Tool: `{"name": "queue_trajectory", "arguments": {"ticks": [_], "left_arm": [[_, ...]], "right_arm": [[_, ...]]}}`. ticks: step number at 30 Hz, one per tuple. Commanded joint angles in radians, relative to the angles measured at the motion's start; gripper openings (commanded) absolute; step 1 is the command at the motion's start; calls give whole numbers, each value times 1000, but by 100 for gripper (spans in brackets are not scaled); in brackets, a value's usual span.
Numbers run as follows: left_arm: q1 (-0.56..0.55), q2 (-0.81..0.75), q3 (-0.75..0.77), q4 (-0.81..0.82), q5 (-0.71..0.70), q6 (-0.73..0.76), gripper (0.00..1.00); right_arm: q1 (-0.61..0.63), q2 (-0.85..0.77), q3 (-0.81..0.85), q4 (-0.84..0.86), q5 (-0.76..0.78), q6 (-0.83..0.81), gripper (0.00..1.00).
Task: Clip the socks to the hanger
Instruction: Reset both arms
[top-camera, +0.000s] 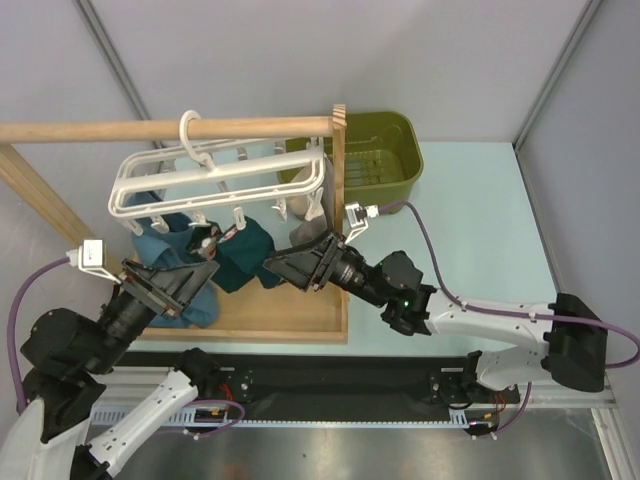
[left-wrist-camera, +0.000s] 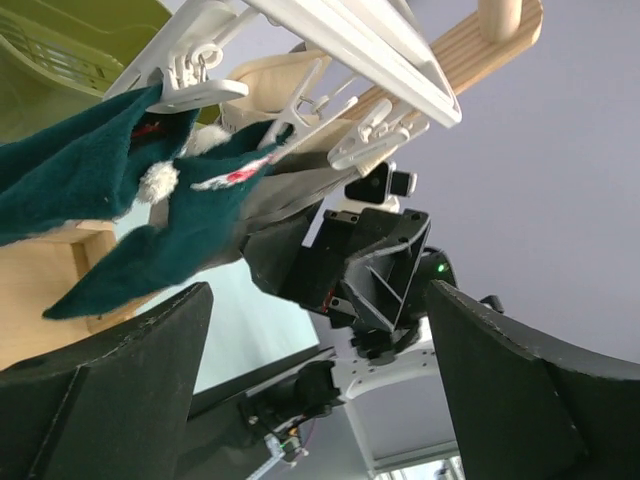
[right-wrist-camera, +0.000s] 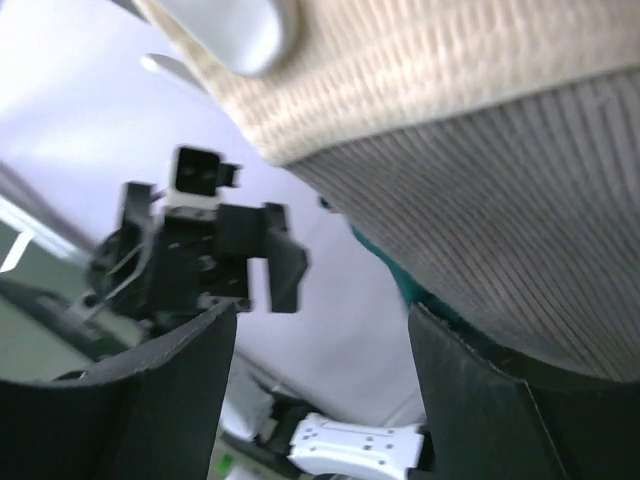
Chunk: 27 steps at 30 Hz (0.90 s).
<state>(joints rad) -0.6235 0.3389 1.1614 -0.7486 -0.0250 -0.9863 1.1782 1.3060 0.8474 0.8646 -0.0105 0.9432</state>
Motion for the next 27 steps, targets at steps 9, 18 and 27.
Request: {"name": "queue_trajectory", "arguments": {"ticks": [9,18,27], "left_arm": [[-4,-23,46,-77,16,152,91],[-4,-70,-48,-18,112,193,94],[-4,-231,-414,167,171,160,93]], "right_arm": [[15,-119,53,-607,-19,-216,82],[31,-332,-82,-825,105,-305,84],[28,-728,-428,-888,478,-221,100]]}}
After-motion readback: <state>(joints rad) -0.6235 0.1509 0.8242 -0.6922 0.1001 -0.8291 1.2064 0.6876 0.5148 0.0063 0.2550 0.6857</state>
